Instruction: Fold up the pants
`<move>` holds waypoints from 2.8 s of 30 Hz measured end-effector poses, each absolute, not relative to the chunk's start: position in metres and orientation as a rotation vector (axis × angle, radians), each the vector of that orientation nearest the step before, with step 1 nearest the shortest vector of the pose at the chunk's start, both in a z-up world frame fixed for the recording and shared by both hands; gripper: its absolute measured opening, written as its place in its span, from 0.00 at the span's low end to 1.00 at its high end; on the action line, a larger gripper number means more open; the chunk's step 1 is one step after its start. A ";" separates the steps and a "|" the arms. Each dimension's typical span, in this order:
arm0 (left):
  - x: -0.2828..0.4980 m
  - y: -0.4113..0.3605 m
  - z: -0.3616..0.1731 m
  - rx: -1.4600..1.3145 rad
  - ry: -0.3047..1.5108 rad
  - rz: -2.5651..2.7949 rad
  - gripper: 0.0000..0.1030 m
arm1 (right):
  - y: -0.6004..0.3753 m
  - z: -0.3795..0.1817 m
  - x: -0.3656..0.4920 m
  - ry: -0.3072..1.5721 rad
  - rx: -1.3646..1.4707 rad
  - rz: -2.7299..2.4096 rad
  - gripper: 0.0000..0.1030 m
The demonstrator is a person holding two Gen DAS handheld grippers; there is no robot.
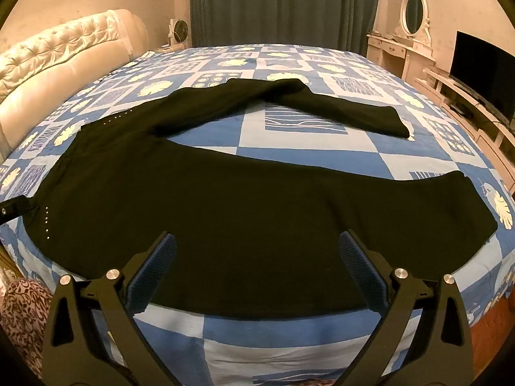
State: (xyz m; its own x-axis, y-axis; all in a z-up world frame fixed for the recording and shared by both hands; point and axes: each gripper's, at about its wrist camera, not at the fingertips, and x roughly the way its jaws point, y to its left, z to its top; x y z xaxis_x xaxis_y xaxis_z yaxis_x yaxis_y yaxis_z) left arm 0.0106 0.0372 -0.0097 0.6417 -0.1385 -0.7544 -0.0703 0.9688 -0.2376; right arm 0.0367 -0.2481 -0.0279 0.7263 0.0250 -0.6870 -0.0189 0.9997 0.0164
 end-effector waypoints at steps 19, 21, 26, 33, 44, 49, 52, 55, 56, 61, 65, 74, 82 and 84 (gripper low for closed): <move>0.208 0.254 -0.036 -0.660 0.904 -0.149 0.93 | -0.237 -0.002 0.078 0.772 0.055 0.193 0.98; 0.239 0.268 -0.049 -0.675 0.901 -0.136 0.93 | -0.236 -0.003 0.090 0.781 0.080 0.195 0.98; 0.294 0.270 -0.078 -0.645 0.974 -0.204 0.93 | -0.236 -0.012 0.112 0.817 0.120 0.200 0.98; 0.323 0.258 -0.085 -0.640 0.959 -0.367 0.93 | -0.236 -0.027 0.136 0.892 0.217 0.275 0.98; 0.326 0.257 -0.084 -0.620 0.963 -0.364 0.65 | -0.221 -0.017 0.185 0.909 0.273 0.445 0.98; 0.332 0.249 -0.093 -0.563 1.039 -0.250 0.16 | -0.213 -0.002 0.259 0.884 0.138 0.475 0.98; 0.334 0.246 -0.092 -0.530 1.046 -0.240 0.16 | -0.202 0.008 0.317 0.883 0.063 0.512 0.98; 0.334 0.246 -0.090 -0.519 1.045 -0.240 0.14 | -0.180 0.015 0.389 0.900 -0.068 0.556 0.98; 0.335 0.246 -0.089 -0.513 1.044 -0.237 0.13 | -0.169 0.016 0.415 0.902 -0.132 0.560 0.98; 0.336 0.243 -0.091 -0.485 1.040 -0.238 0.13 | -0.123 -0.005 0.498 0.997 -0.348 0.612 0.74; 0.334 0.256 -0.100 -0.580 1.018 -0.281 0.13 | -0.097 -0.038 0.528 1.107 -0.470 0.648 0.64; 0.330 0.262 -0.103 -0.642 0.980 -0.310 0.13 | -0.089 -0.067 0.530 1.186 -0.432 0.638 0.12; 0.309 0.264 -0.074 -0.641 0.887 -0.328 0.13 | -0.123 0.011 0.409 0.869 -0.376 0.630 0.09; 0.296 0.264 -0.058 -0.638 0.845 -0.348 0.13 | -0.140 0.028 0.361 0.801 -0.345 0.623 0.09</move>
State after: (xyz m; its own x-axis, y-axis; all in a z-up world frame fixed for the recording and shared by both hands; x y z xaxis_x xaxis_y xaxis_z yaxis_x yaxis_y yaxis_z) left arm 0.2960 0.2636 -0.0583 0.6236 -0.5234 -0.5806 0.0376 0.7620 -0.6465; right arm 0.3608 -0.1399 0.0284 0.5330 0.3849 -0.7535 -0.6357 0.7699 -0.0565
